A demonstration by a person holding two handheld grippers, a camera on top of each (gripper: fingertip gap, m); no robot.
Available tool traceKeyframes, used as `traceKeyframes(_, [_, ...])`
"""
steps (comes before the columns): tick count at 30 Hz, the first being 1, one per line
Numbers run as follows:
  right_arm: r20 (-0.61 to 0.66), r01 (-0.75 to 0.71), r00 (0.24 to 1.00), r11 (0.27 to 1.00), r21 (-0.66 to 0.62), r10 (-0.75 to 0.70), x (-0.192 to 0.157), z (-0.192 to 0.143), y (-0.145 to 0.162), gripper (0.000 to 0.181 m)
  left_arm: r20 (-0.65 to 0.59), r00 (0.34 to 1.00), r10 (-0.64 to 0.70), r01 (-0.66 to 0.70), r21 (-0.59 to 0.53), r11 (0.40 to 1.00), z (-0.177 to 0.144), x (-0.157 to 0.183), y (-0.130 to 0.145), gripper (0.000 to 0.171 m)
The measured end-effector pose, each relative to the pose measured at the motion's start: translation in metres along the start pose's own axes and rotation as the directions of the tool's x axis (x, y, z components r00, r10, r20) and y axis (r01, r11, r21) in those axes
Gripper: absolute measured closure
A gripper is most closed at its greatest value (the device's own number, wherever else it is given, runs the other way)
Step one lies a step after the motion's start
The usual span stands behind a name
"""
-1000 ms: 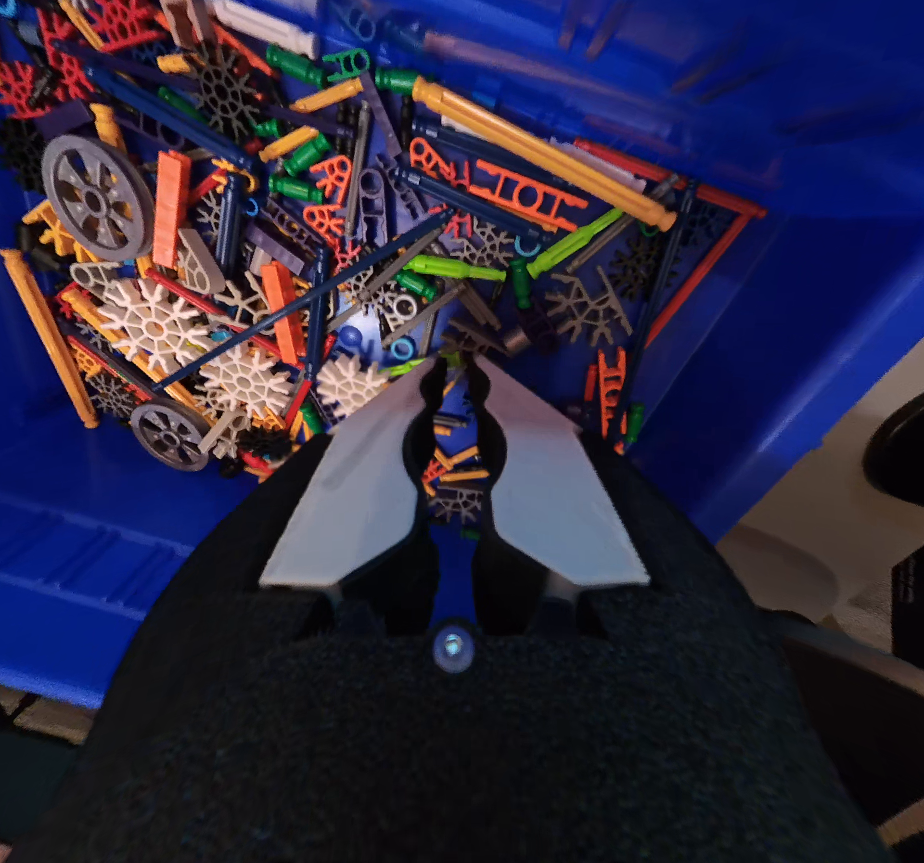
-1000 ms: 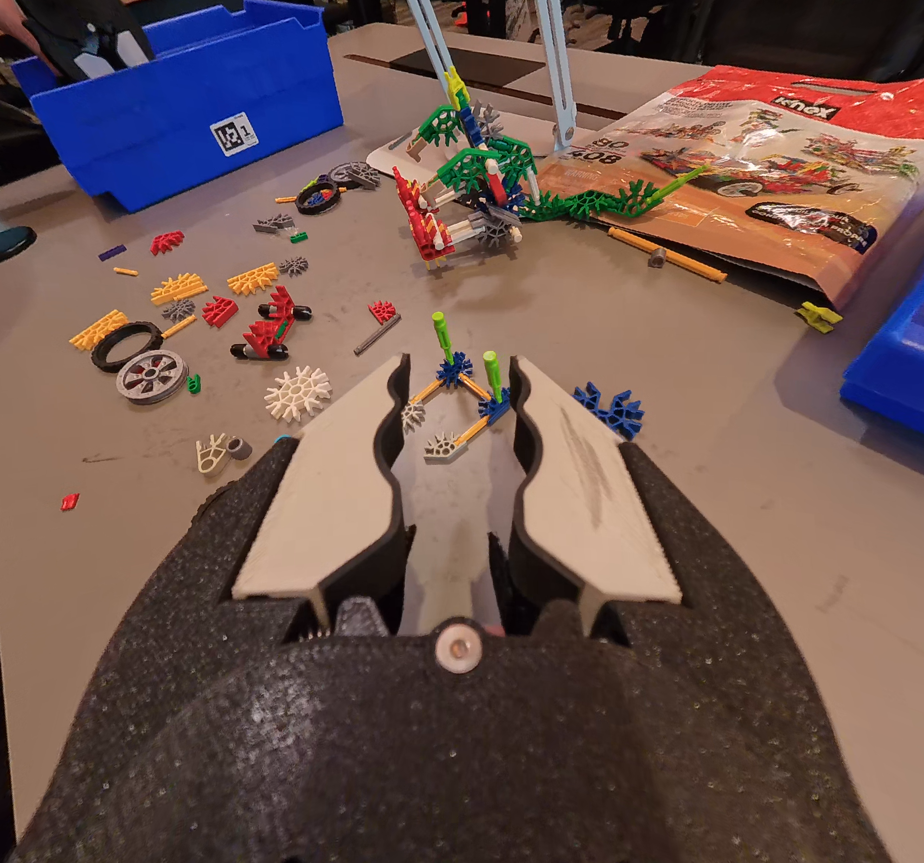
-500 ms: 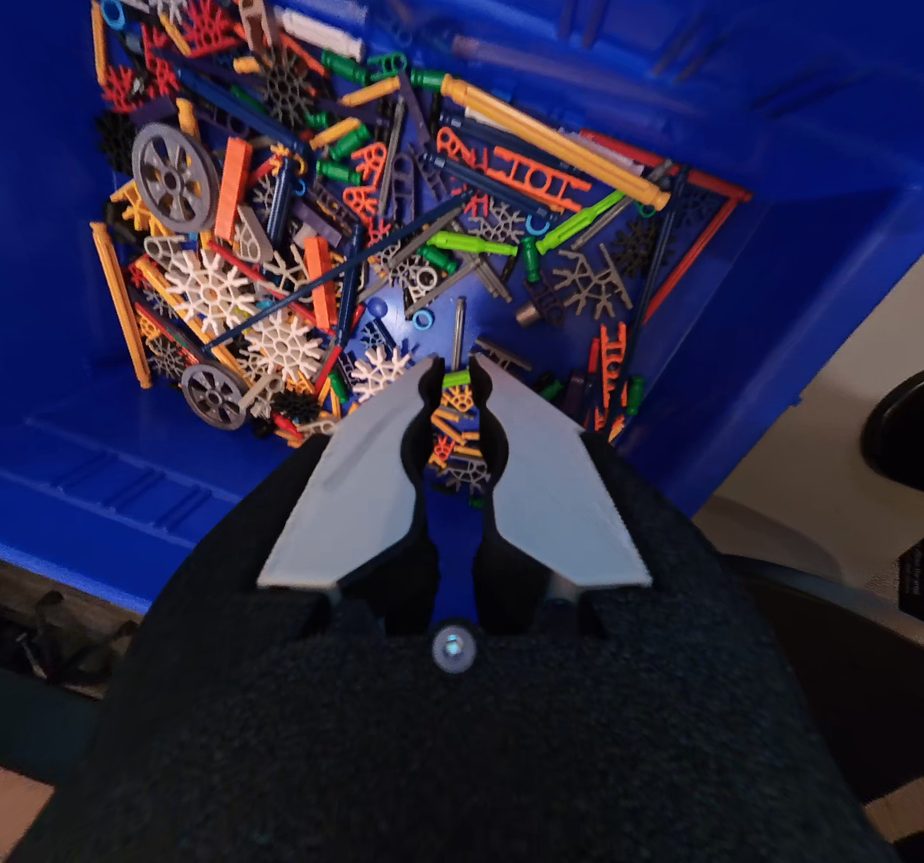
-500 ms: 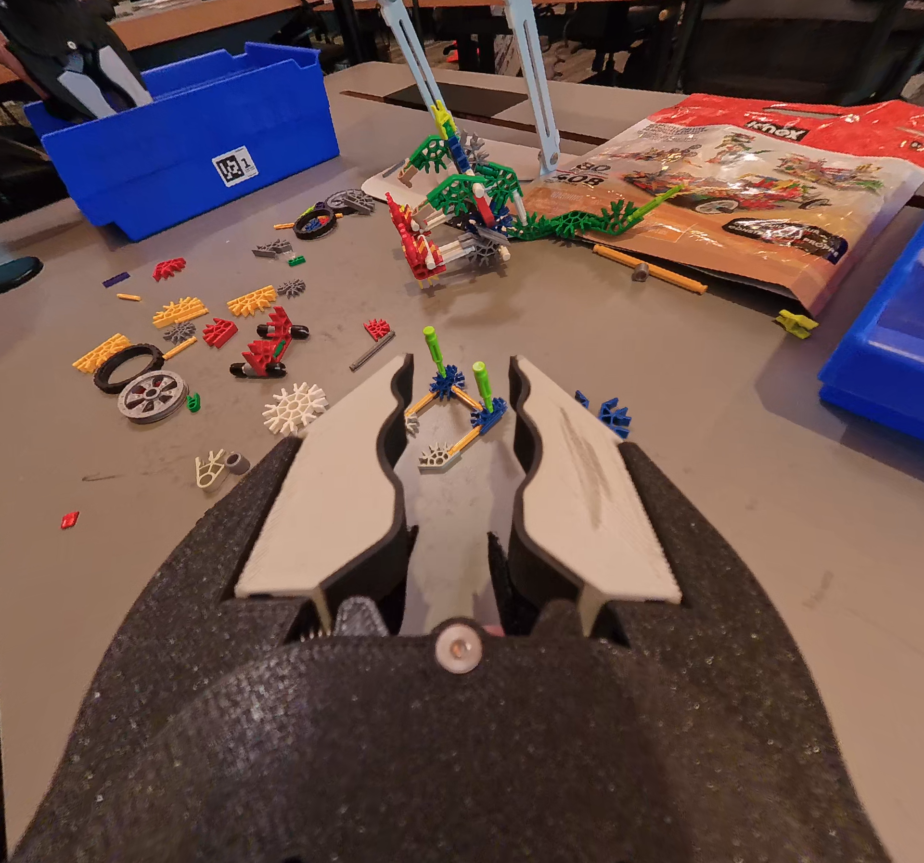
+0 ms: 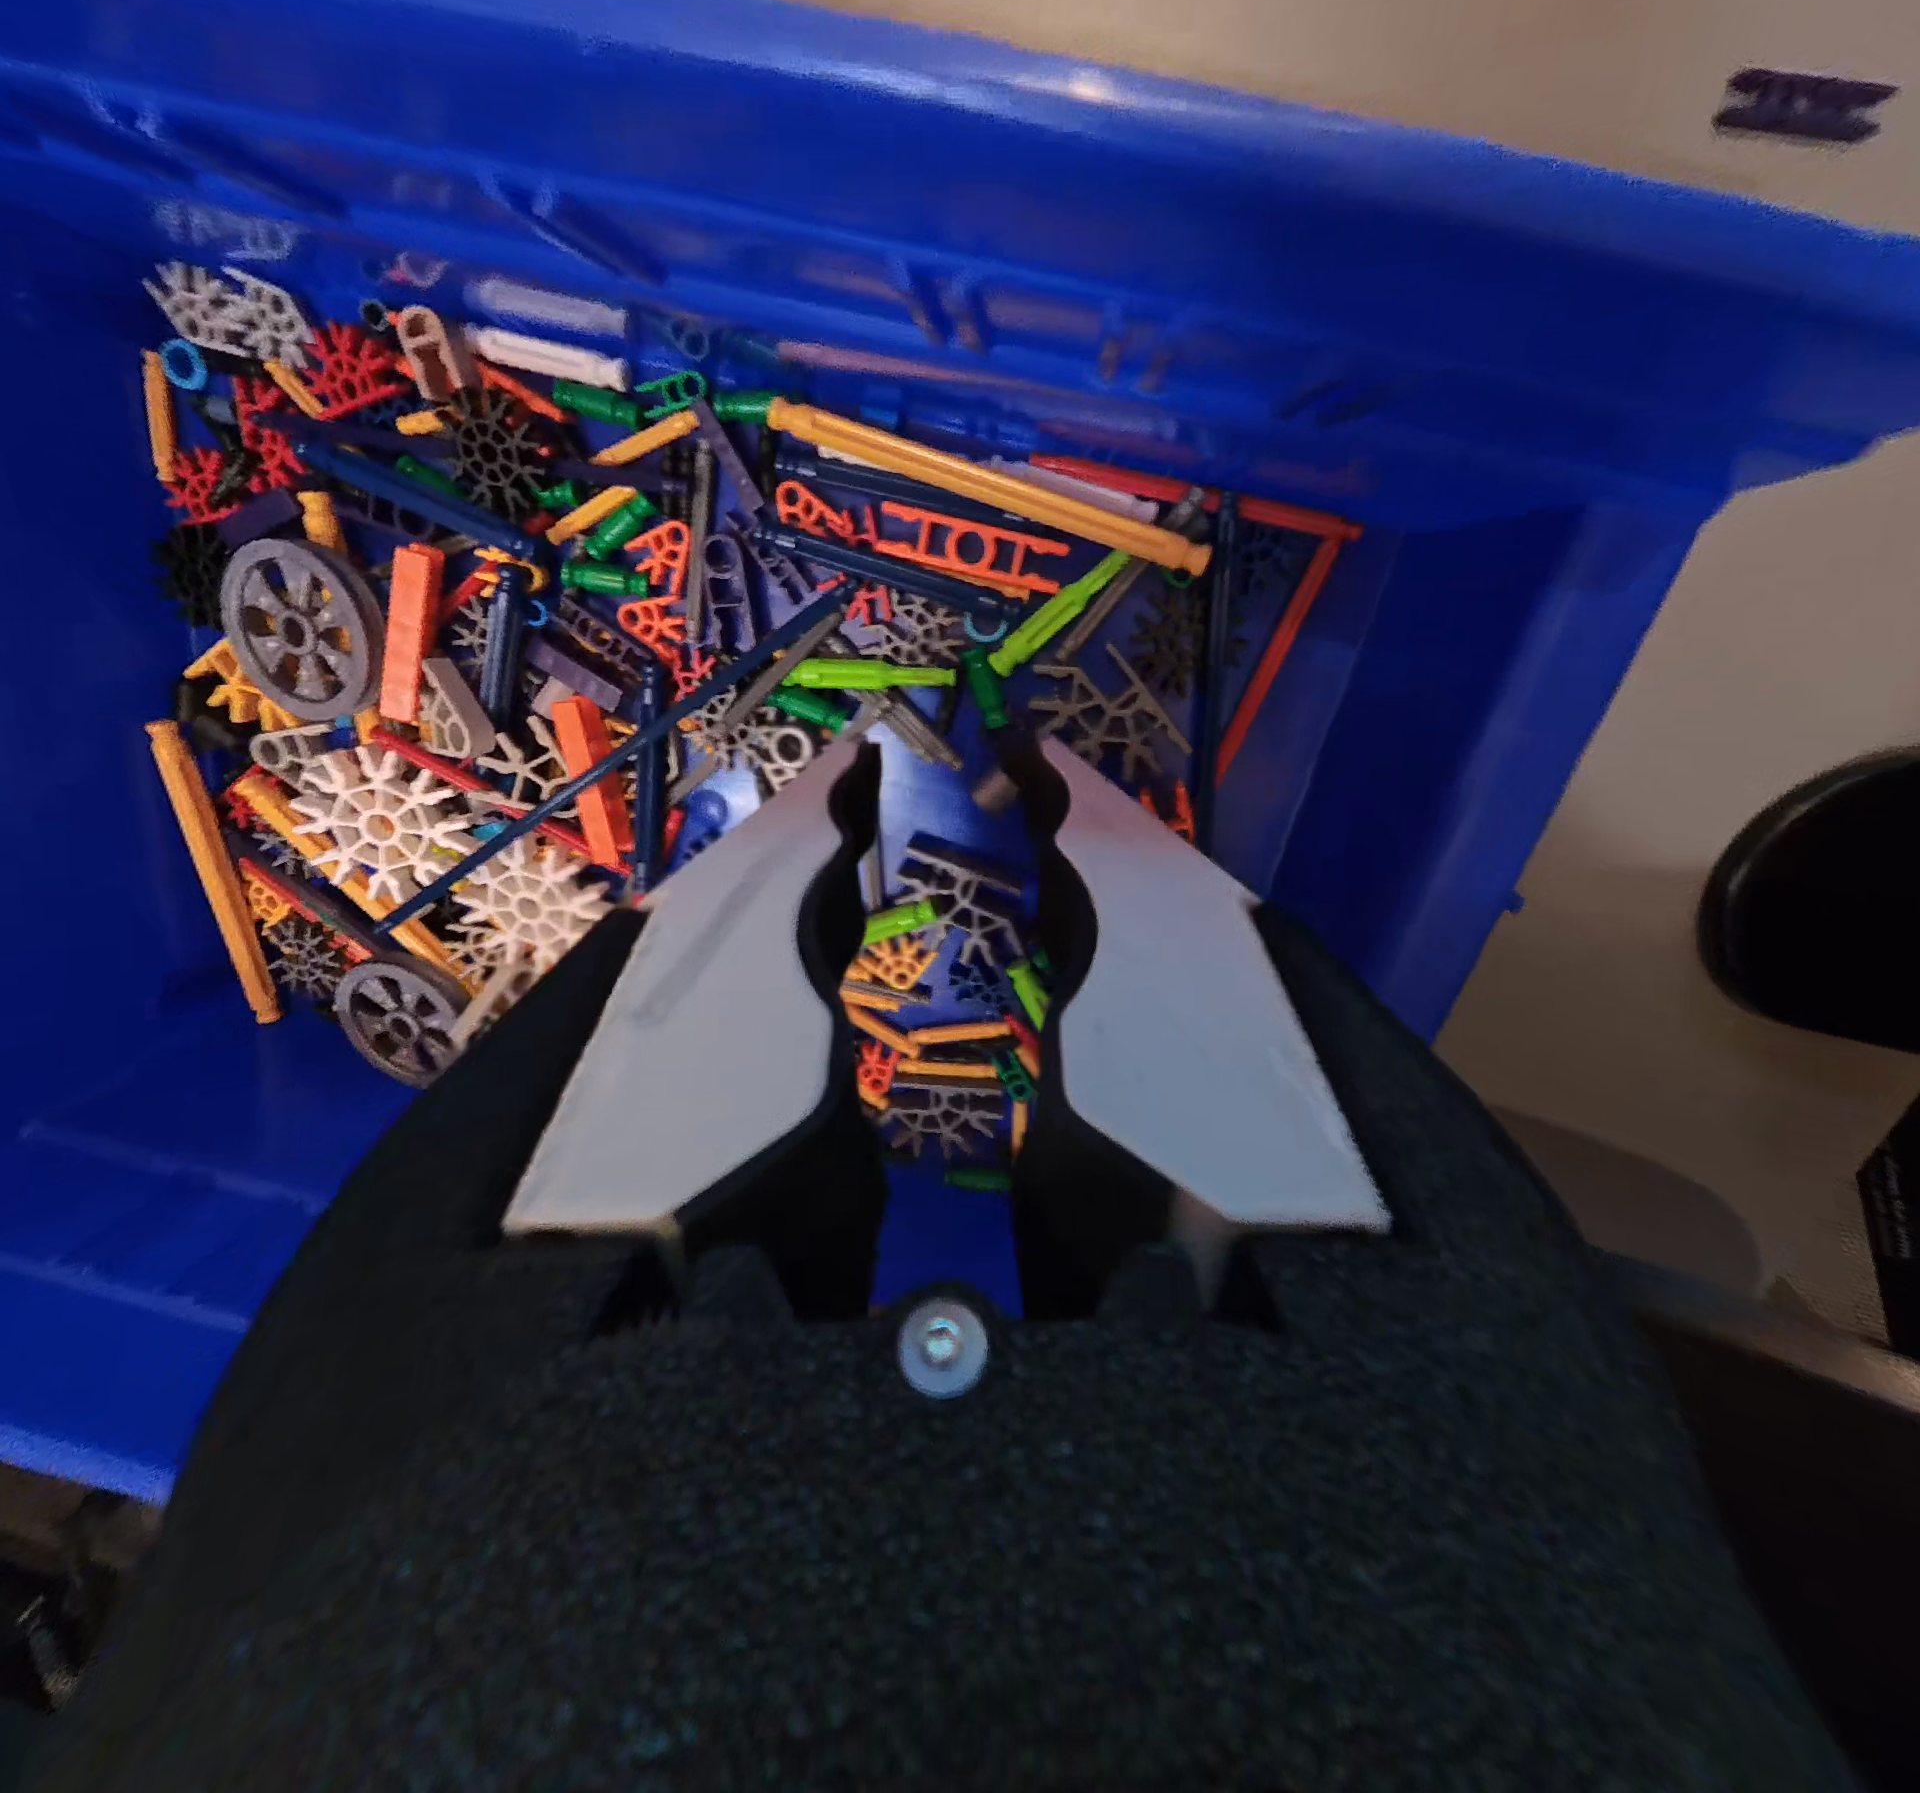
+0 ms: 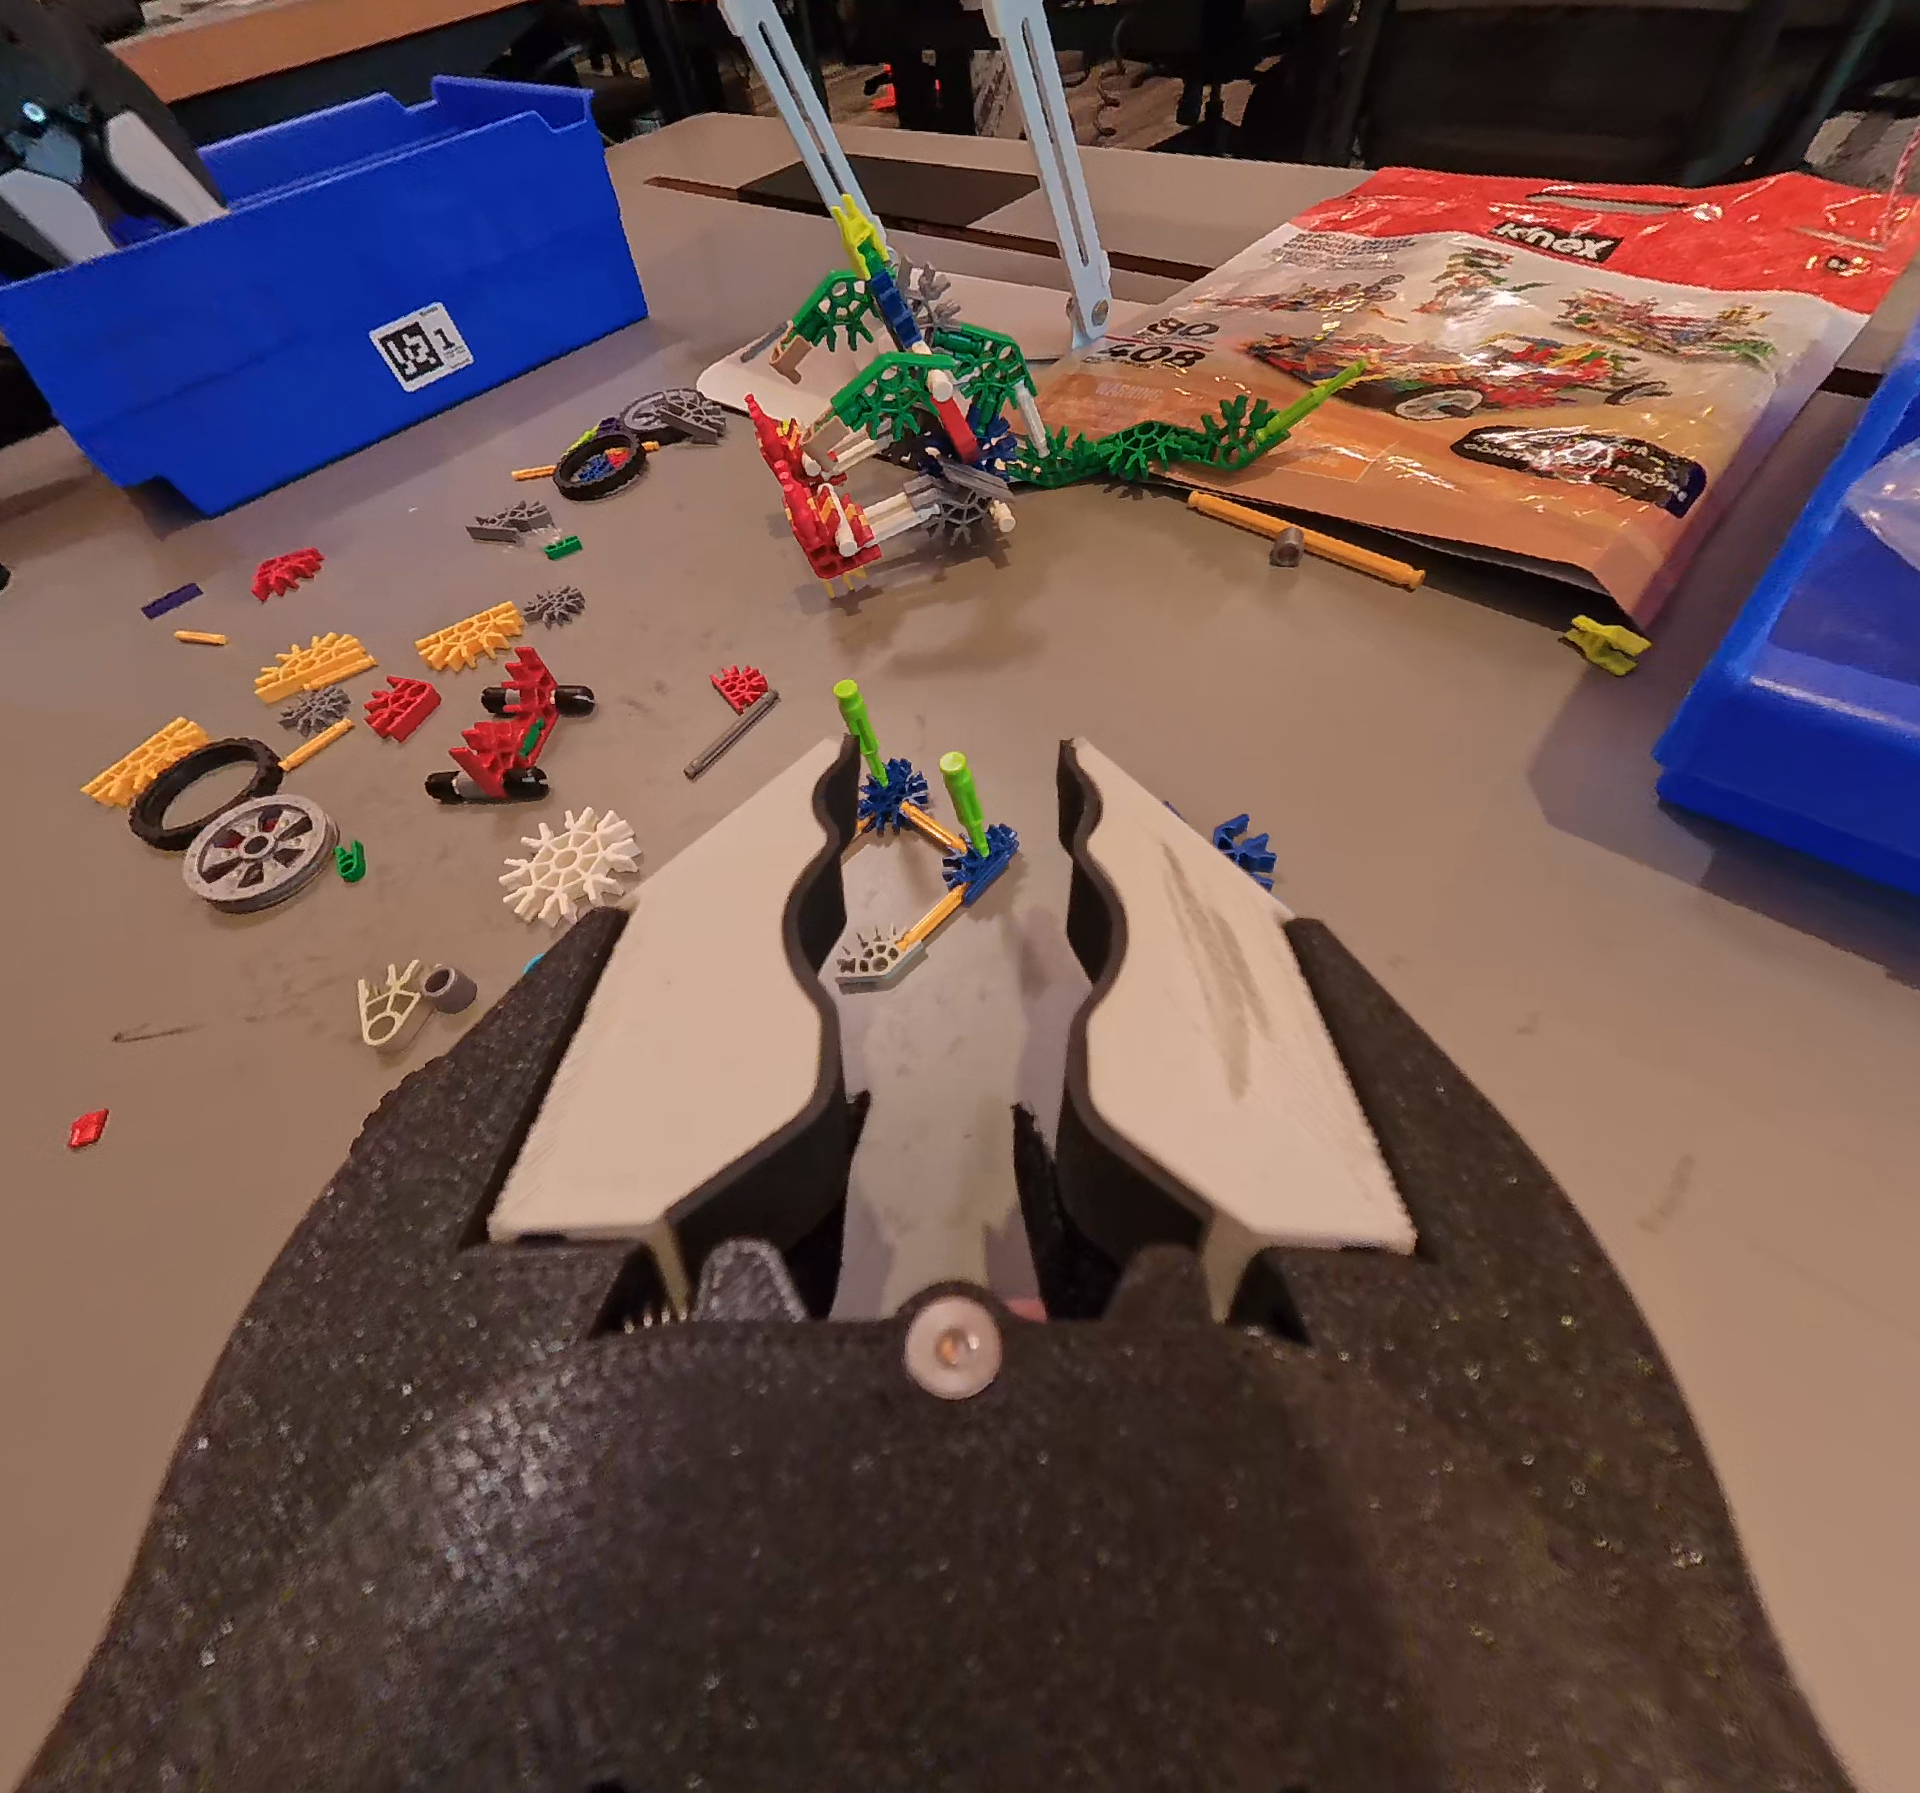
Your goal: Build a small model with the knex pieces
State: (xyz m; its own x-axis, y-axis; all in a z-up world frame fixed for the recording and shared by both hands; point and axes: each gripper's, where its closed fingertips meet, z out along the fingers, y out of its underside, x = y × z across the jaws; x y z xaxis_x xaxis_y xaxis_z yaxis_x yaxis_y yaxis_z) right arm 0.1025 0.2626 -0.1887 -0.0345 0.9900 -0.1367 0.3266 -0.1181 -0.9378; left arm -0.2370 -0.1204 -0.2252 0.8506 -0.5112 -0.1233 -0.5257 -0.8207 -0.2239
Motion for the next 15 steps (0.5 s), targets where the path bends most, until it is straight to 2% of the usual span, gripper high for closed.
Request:
traceKeyframes(8, [-0.007, -0.01, 1.0, 1.0, 0.006, 0.01, 0.002, 0.0, -0.001, 0.143, -0.058, 0.998, 0.019, -0.022, -0.052, 0.998, 0.012, 0.018, 0.015, 0.153])
traceKeyframes(15, [-0.009, -0.014, 1.0, 1.0, 0.002, 0.014, 0.003, 0.0, 0.0, 0.143, -0.07, 0.997, 0.018, -0.021, -0.048, 0.999, 0.016, 0.021, 0.012, 0.159])
